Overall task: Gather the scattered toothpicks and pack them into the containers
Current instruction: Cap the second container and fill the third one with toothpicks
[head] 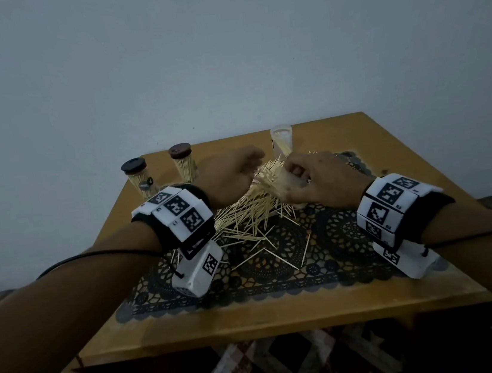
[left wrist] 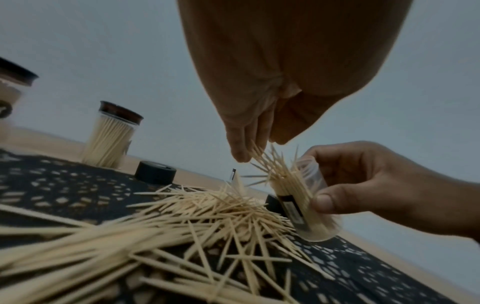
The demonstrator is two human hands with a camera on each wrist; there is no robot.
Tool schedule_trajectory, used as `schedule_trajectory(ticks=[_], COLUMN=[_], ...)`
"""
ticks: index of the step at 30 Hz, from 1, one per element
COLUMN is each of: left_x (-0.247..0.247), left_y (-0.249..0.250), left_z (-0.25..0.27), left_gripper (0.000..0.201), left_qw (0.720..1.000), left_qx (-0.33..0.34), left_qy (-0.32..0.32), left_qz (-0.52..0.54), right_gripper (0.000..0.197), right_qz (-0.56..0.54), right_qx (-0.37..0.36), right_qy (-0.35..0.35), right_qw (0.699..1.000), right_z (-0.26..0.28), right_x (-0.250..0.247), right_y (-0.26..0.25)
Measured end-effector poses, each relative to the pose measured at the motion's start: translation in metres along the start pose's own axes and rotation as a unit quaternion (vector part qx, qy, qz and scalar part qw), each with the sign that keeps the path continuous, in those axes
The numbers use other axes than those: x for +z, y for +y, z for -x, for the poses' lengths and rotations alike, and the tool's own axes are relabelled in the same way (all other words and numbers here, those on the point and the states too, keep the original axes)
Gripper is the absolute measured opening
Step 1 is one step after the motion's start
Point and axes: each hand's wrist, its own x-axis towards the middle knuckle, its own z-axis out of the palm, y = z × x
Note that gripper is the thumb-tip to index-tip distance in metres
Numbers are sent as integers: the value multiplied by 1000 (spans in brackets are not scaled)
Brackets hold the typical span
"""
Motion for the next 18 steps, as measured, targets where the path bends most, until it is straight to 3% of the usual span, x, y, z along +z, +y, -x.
schedule_trajectory(ticks=[2, 7, 9, 11, 14, 17, 18], left_x=[1, 7, 8, 7, 6, 8, 10], left_y=[12, 29, 30, 24, 12, 15, 18], left_z=[11, 26, 26, 24, 16, 15, 17], left_gripper=[62, 76, 79, 79, 62, 17, 16], left_qw=[998, 990, 989, 992, 997, 991, 988], left_qx=[-15, 0, -7, -18, -58, -114, -117], left_qy=[-53, -133, -126, -70, 1, -54, -67], left_qz=[40, 40, 74, 107, 45, 41, 76], right_gripper=[43, 41, 42, 43, 44, 45, 46], right_qz=[-3, -10, -8, -7, -9, -8, -7], right_qx=[0, -9, -5, -2, 1, -3, -5], right_qy=[4, 11, 10, 8, 1, 2, 3], right_qw=[1000, 1000, 1000, 1000, 1000, 1000, 1000], right_z=[1, 2, 3, 3, 2, 3, 3], right_x=[0, -1, -2, -2, -2, -3, -3], right_y=[-2, -3, -4, -6, -6, -6, -7])
